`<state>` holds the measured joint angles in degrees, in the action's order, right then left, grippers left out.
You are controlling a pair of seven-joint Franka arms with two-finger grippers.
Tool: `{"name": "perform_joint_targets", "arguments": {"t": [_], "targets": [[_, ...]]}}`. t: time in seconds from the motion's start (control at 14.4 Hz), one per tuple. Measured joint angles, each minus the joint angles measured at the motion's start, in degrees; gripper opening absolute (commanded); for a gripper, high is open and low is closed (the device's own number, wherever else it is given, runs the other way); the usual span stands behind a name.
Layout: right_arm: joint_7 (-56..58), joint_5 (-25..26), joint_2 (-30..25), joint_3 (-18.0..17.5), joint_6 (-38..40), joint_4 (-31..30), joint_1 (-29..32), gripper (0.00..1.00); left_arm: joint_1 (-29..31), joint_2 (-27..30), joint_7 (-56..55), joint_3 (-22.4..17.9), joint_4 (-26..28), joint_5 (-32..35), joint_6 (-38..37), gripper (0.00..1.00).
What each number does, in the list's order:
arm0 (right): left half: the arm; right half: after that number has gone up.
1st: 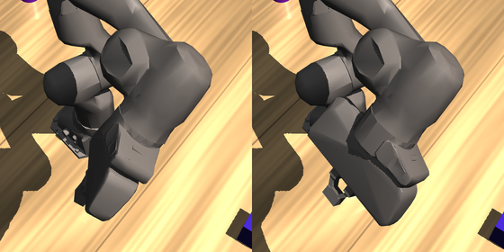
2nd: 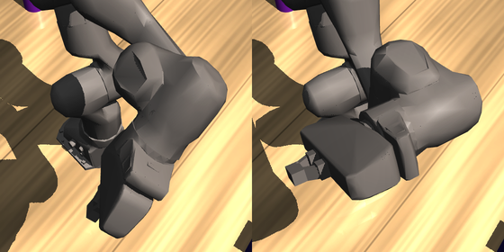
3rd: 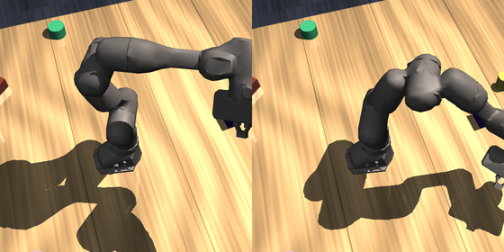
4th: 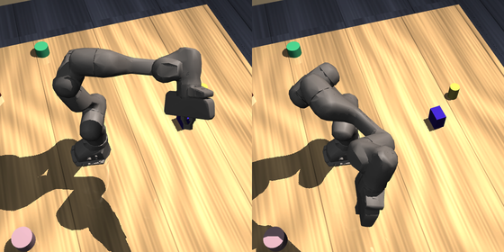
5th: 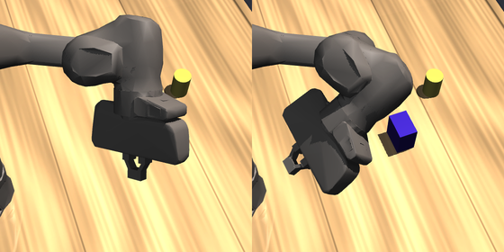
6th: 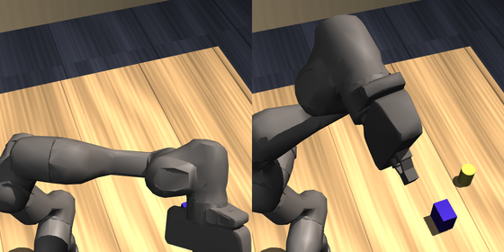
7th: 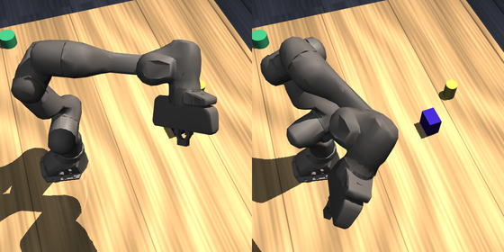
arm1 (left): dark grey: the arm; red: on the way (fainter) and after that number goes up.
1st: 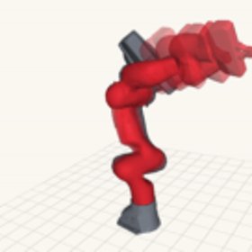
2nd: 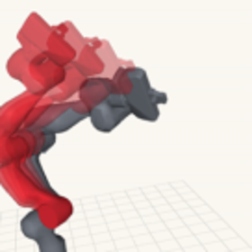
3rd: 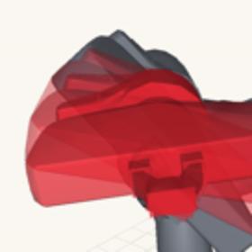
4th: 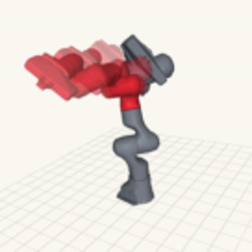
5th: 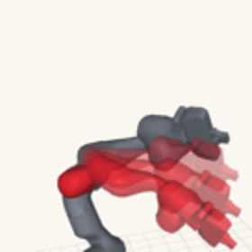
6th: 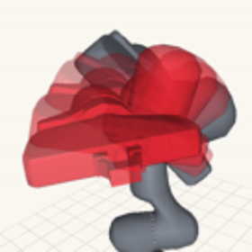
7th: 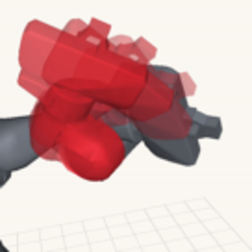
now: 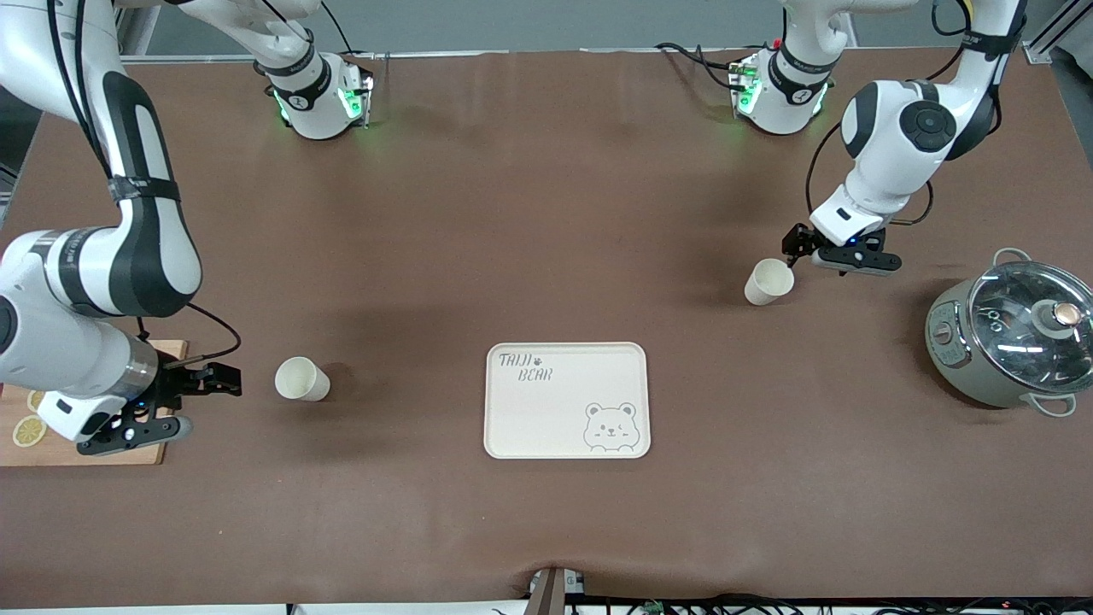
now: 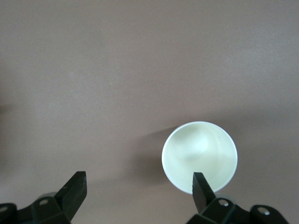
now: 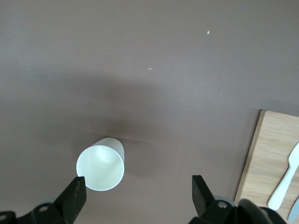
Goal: Place white IKEA cup upright on tray with both arms
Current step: 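Lower the left gripper onto its cup while the right gripper reaches the other cup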
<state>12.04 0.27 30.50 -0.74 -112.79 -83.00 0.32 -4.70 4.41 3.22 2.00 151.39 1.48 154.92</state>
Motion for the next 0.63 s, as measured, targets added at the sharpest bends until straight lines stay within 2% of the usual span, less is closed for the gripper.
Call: {"name": "perform_joint_targets", "arguments": {"t": [0.63], "targets": [[0.8, -0.1, 6.3, -0.1, -4.0, 0.0, 0.1, 1.00, -0.1, -9.3, -1.5, 1.6, 0.2, 0.0, 11.9, 1.00]]}}
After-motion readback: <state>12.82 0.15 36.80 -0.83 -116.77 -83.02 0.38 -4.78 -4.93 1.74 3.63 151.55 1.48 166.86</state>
